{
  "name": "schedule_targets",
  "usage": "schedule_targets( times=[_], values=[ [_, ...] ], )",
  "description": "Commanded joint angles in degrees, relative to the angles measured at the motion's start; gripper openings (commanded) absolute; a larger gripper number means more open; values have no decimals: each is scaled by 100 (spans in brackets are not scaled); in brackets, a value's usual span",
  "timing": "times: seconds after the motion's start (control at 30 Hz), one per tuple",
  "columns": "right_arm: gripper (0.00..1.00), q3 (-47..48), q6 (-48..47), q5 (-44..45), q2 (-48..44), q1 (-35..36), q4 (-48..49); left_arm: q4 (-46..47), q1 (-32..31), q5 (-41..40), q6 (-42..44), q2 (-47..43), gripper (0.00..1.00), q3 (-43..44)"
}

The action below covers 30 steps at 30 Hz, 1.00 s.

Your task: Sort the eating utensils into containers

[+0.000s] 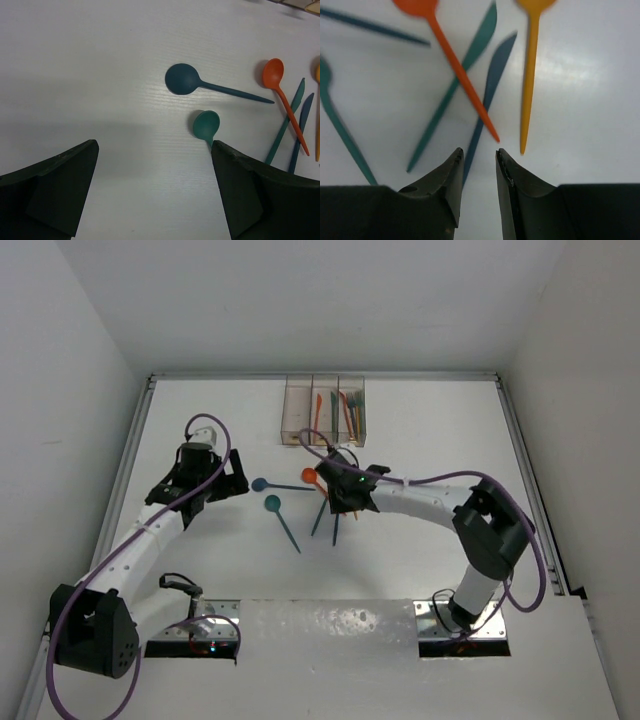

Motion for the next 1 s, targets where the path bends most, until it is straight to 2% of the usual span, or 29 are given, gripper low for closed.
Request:
schedule_targets(
  times=[0.0, 0.33, 0.63, 0.7, 0.73, 0.87, 0.97],
  values=[
    [32, -331, 864, 155, -6, 268, -226, 57, -53, -100, -55, -48, 94, 159],
    [29, -482, 1331, -38, 679, 480, 169, 57, -53, -56, -72, -66, 94, 150],
    [29, -455, 1481, -91, 750, 498, 284, 39, -53, -39, -81, -75, 94, 150],
    [25, -473, 1499, -83, 785, 489, 188, 39, -53, -39, -81, -83, 94, 150],
    [18, -499, 1525, -65, 811, 489, 153, 39, -53, -39, -81, -83, 94, 150],
    [0, -727, 1657, 40, 785, 489, -111, 30, -53, -30, -81, -83, 94, 150],
    [0, -964, 1631, 365, 593, 480, -313, 30, -53, -21, -81, -83, 94, 150]
  ],
)
